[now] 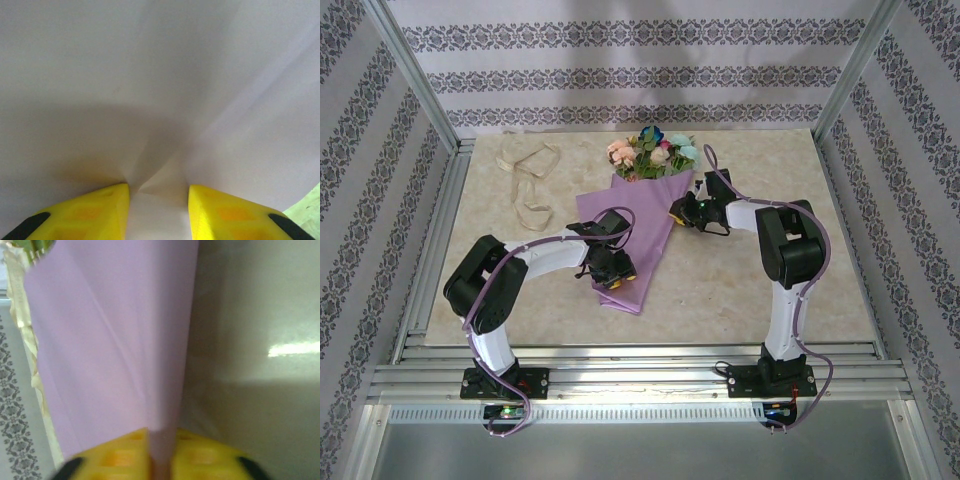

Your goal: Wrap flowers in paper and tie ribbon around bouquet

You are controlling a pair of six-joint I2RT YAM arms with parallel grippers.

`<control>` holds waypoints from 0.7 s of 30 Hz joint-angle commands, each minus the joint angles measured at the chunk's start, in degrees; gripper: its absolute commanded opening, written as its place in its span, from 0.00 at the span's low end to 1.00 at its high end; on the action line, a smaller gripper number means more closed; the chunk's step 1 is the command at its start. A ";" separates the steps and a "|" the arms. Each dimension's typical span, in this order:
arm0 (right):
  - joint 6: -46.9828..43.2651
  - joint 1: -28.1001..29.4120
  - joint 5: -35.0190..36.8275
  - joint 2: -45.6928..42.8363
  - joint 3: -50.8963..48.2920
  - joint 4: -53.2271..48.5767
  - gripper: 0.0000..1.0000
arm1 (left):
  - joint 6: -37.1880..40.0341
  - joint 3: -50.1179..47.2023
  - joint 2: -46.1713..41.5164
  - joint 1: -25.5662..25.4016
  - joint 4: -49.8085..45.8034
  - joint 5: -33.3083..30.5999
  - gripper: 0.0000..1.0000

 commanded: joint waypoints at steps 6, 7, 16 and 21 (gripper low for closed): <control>-1.02 -2.69 0.88 0.27 0.24 -0.45 0.00 | 3.26 -1.46 -1.69 0.83 -3.69 0.11 0.37; -1.30 -2.96 0.55 0.32 0.62 -0.66 0.00 | 3.33 -2.20 -1.79 0.97 -3.06 0.47 0.37; -0.28 -4.09 0.84 5.26 8.54 -1.74 0.24 | 4.03 -2.03 -0.80 0.90 -0.35 2.69 0.35; 1.67 -5.03 2.87 7.01 10.59 -0.95 0.00 | 4.24 -2.36 -1.11 0.88 -0.51 2.73 0.33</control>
